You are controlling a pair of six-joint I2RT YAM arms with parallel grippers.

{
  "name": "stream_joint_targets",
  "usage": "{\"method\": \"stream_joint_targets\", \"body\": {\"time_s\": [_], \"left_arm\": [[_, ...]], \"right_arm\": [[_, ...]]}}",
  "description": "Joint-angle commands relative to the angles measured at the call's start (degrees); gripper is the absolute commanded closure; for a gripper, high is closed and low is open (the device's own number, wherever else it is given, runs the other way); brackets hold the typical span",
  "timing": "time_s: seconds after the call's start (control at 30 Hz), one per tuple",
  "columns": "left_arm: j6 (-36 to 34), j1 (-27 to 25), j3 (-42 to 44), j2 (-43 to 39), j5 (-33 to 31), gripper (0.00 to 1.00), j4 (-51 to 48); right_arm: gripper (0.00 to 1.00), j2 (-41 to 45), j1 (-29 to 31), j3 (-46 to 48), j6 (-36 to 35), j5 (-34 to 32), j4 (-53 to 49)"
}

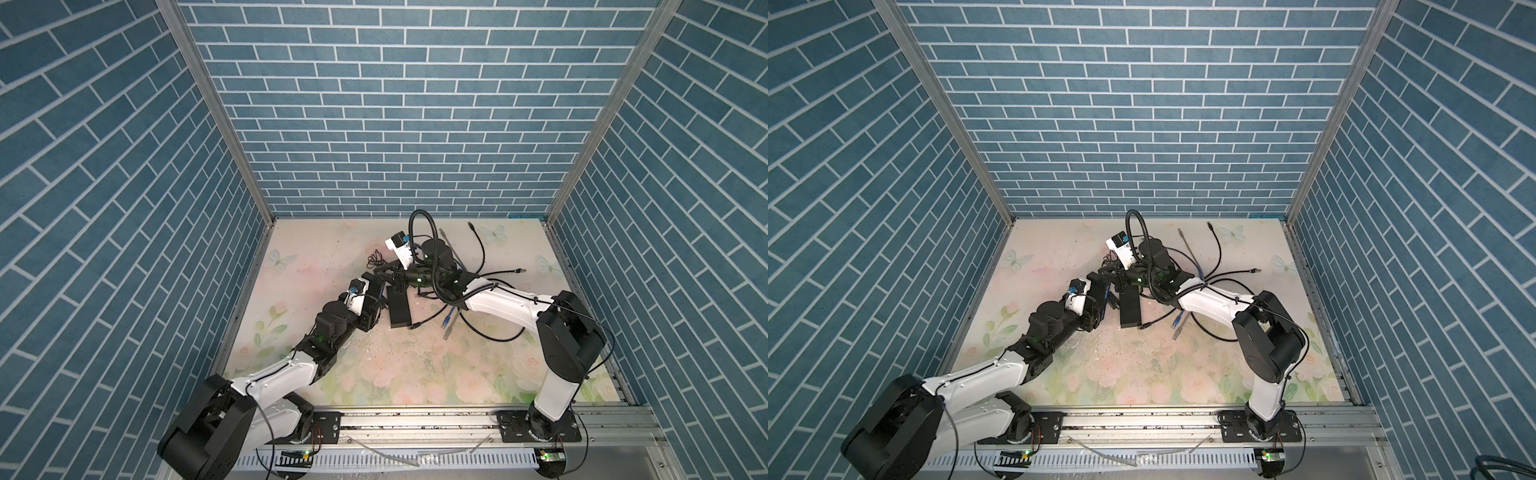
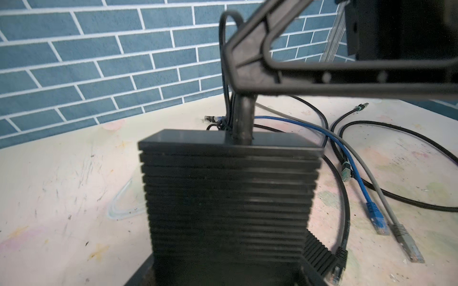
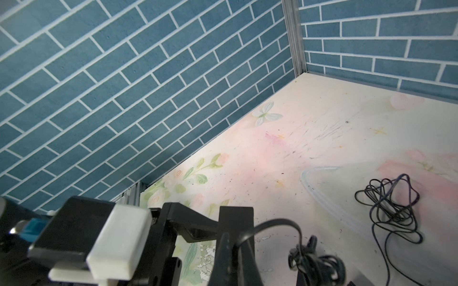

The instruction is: Insert the plug into the switch port

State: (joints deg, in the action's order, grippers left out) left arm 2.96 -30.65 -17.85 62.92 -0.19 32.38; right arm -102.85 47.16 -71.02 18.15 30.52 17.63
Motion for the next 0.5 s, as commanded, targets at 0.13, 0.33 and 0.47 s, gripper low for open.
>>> {"method": "stream_joint_targets", "body": {"time_s": [0.13,0.33,0.47], "left_arm": [[13.73,0.48,-6.92,-10.18,-8.13,0.63,-9.51],[18.61,0.50,-6.73,-14.78,-10.79,0.63,-25.40],[22.84,0.46,-8.33,-15.02,-11.06,0.63,-35.84]], "right_arm": [[1.00,-5.97,1.74,-1.67,-2.12,1.47,-23.16],[1.00,-5.74,0.54,-3.09,-2.43,0.58,-24.92],[0.96,-5.47,-1.19,-3.51,-0.72,-0.73,-24.90]]}}
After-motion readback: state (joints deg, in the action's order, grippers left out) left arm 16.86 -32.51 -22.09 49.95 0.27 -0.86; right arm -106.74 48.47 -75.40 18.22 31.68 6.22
